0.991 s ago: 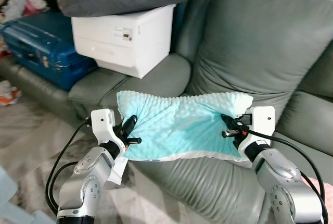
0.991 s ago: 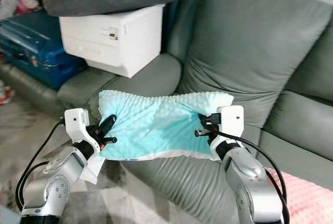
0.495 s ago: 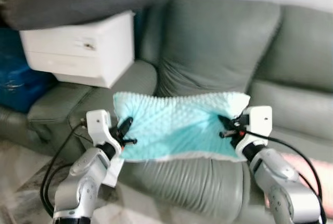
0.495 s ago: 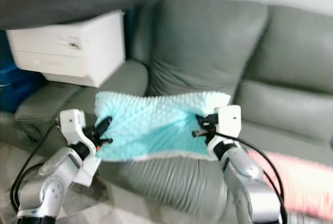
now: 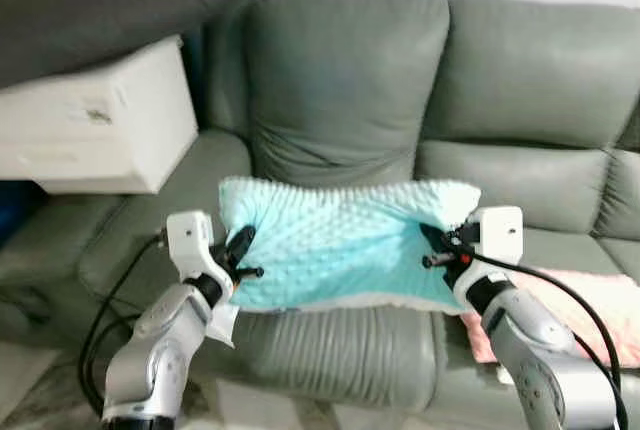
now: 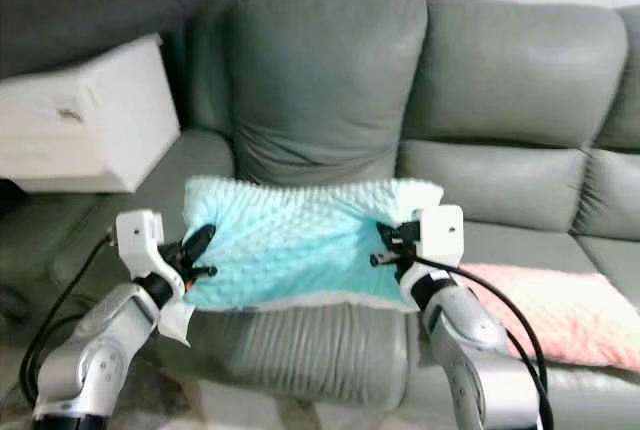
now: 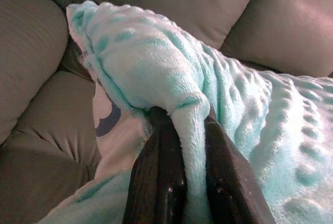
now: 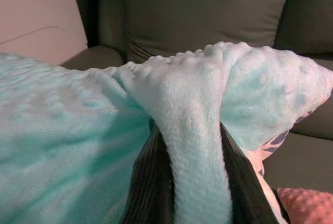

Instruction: Move the pillow to the sofa

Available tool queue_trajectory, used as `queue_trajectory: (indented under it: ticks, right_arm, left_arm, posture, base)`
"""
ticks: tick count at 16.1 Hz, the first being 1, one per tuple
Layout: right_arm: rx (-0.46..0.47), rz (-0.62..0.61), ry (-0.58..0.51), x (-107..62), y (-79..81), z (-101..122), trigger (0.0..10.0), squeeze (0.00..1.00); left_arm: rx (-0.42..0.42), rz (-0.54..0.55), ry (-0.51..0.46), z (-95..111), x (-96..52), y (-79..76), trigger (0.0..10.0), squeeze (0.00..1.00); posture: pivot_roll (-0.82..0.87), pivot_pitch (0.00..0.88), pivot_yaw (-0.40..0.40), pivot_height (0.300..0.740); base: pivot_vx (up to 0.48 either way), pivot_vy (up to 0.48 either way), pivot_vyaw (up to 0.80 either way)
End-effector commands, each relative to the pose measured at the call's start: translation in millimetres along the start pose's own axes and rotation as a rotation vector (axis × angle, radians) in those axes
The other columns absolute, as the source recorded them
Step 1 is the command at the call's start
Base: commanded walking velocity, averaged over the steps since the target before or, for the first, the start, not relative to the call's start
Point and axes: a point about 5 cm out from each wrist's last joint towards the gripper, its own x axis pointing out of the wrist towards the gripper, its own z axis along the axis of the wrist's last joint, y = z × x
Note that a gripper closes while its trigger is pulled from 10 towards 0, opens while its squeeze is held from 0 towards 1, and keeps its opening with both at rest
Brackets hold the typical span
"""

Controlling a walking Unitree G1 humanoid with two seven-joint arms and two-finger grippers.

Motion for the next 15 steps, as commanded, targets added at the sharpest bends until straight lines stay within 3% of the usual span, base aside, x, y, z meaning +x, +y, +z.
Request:
queue_trajectory:
  ticks: [1, 3, 12, 15]
  right_arm:
    - [-0.013, -0.002, -0.035, -0.5, 0.2, 8.4, 10.0, 0.00]
    - [-0.012, -0.004, -0.037, -0.8, 0.7, 8.3, 10.0, 0.00]
    - [-0.010, -0.012, -0.034, -1.0, 0.7, 7.0, 10.0, 0.00]
    - [-0.010, -0.017, -0.029, -0.6, 0.0, 6.8, 10.0, 0.00]
  left_arm:
    - [0.018, -0.018, -0.005, 2.8, 1.8, -5.0, 10.0, 0.00]
    - [0.012, -0.024, 0.000, 2.0, 2.6, -6.0, 10.0, 0.00]
    - [0.032, -0.029, 0.007, 1.9, 2.4, -6.5, 10.0, 0.00]
    - [0.067, -0.034, 0.012, 0.9, 3.0, -9.7, 10.0, 0.00]
  posture:
    - [-0.19, 0.000, 0.022, 0.740]
    - [-0.19, 0.000, 0.023, 0.740]
    - [-0.19, 0.000, 0.027, 0.740]
    - [-0.19, 0.000, 0.027, 0.740]
  base:
    - [0.000, 0.000, 0.00]
    - [0.000, 0.212, 0.00]
    - [0.000, 0.480, 0.00]
    - [0.000, 0.000, -0.46]
